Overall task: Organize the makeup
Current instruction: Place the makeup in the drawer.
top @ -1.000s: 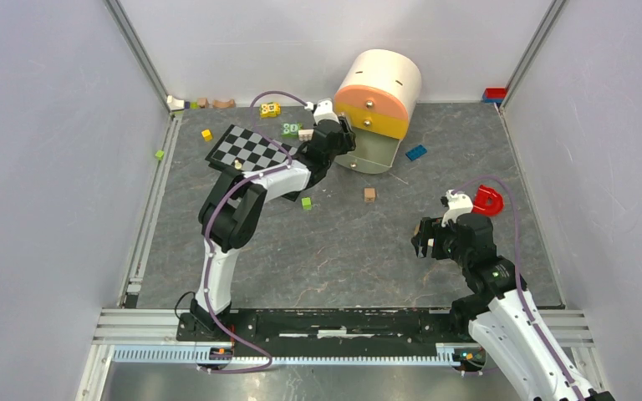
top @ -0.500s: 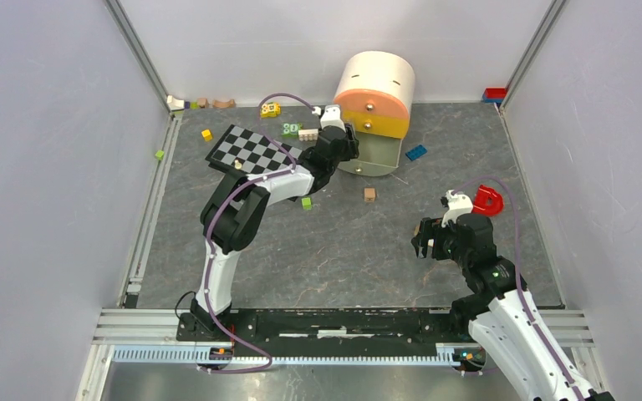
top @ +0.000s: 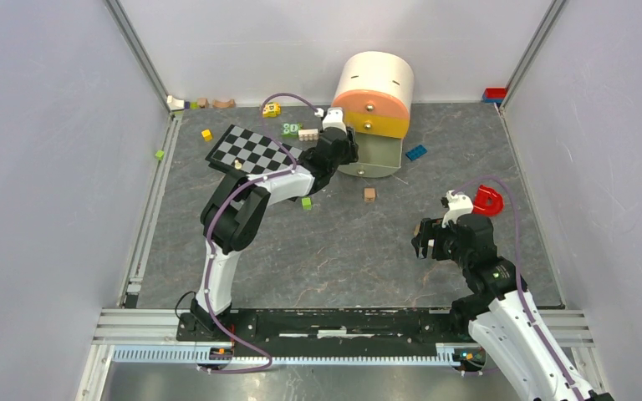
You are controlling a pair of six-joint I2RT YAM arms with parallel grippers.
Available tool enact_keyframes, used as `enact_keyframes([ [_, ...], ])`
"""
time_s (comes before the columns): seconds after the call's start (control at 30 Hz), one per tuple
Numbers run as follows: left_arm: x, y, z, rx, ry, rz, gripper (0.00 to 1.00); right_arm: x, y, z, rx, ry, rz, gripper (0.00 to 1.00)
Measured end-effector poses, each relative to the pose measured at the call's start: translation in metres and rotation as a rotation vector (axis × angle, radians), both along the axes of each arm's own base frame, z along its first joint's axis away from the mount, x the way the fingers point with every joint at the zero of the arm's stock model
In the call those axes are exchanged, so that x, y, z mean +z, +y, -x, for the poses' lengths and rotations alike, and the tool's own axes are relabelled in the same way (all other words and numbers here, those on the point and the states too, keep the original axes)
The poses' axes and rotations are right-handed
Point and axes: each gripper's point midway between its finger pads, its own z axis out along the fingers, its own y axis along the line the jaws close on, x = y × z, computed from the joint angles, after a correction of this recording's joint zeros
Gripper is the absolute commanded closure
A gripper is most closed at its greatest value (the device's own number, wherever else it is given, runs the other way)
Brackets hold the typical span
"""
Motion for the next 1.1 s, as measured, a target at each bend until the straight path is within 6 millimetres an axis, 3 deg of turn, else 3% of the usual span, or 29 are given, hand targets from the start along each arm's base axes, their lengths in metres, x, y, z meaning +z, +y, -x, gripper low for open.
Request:
enact_keyframes([
  [0.6,0.004,-0.008,0.007,-0.101,0.153,-0.03,0.97,0.0,0.0,0.0,0.001,0.001,0.0,0.19],
  [1.0,-0.025,-0.009,0.009,-0.121,0.311,-0.074,0.92,-0.001,0.0,0.0,0.001,0.003,0.001,0.19],
  [1.1,-0.033,-0.005,0.008,-0.114,0.338,-0.09,0.86,-0.001,0.0,0.0,0.001,0.004,0.001,0.19],
])
